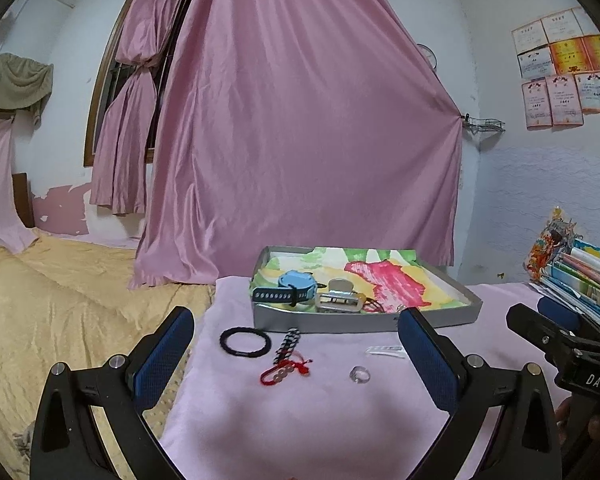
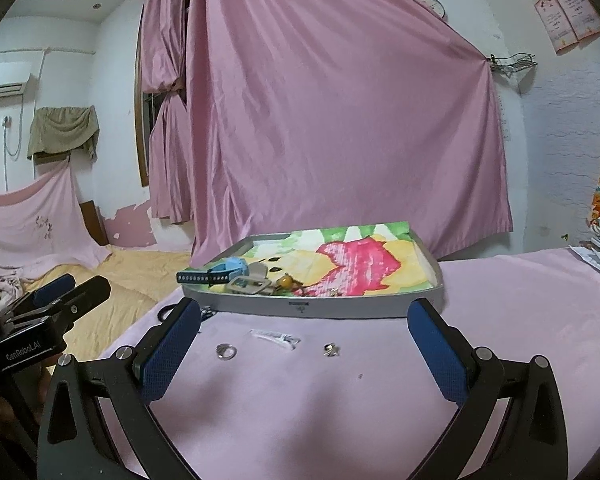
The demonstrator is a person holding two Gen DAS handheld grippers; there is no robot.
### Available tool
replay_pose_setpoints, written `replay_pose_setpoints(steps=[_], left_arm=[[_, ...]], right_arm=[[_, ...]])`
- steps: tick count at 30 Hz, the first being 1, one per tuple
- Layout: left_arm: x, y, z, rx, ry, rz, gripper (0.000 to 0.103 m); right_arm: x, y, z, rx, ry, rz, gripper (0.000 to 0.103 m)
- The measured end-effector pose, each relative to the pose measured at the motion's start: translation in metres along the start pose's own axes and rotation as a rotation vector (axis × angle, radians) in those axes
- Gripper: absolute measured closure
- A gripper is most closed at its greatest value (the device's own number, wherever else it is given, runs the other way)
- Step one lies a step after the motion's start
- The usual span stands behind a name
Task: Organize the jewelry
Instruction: 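Withdraw both tools from the tray back over the table, then grasp the red string bracelet with the left tool while the right tool grasps the silver ring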
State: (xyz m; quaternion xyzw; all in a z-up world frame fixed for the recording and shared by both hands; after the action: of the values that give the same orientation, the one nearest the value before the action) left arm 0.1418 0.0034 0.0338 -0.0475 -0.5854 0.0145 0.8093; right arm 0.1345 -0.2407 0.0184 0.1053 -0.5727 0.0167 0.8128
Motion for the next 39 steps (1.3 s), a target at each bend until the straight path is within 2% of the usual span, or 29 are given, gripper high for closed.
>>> replay_pose_setpoints(steps=[9, 15, 24, 27, 30, 36, 39], left_arm=[[-0.007, 0.021, -0.006, 0.035, 0.049, -0.014, 0.000], [-0.011, 0.036, -0.025, 0.041, 0.140, -0.033, 0.000], [-0.019, 0.056, -0.052, -0.017, 0.261, 0.050, 0.001], [-0.021, 0.056, -0.059, -0.041, 0.291, 0.050, 0.001], [-0.021, 0.052, -0.065, -0.061, 0.308, 0.032, 0.002], [-0.025, 0.046, -0.081, -0.099, 0.374, 0.007, 0.021], [-0.028, 0.045, -0.088, -0.136, 0.409, 0.005, 0.038]], right_arm=[[-0.008, 0.022, -0.019, 0.025, 0.084, 0.047, 0.001], [-0.014, 0.030, -0.042, 0.075, 0.194, 0.044, 0.001], [-0.021, 0.039, -0.074, 0.119, 0.318, 0.043, 0.002], [-0.021, 0.044, -0.083, 0.133, 0.350, 0.051, 0.012], [-0.021, 0.051, -0.092, 0.144, 0.388, 0.076, 0.026], [-0.027, 0.061, -0.112, 0.168, 0.482, 0.105, 0.038], [-0.031, 0.063, -0.121, 0.171, 0.526, 0.111, 0.038]])
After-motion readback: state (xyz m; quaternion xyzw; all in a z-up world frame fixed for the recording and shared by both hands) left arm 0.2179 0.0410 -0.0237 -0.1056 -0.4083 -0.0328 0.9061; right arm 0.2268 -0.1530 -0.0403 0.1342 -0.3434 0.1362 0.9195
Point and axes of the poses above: each gripper's, at about its wrist camera, not at the fingertips, and z roughly against the way its jaws point, y to its left, x to its top, the point moved 3 cm from there along -z, roughly the way its jaws point, and after that the axes turned 3 degrees about y, right-handed, at the moved point
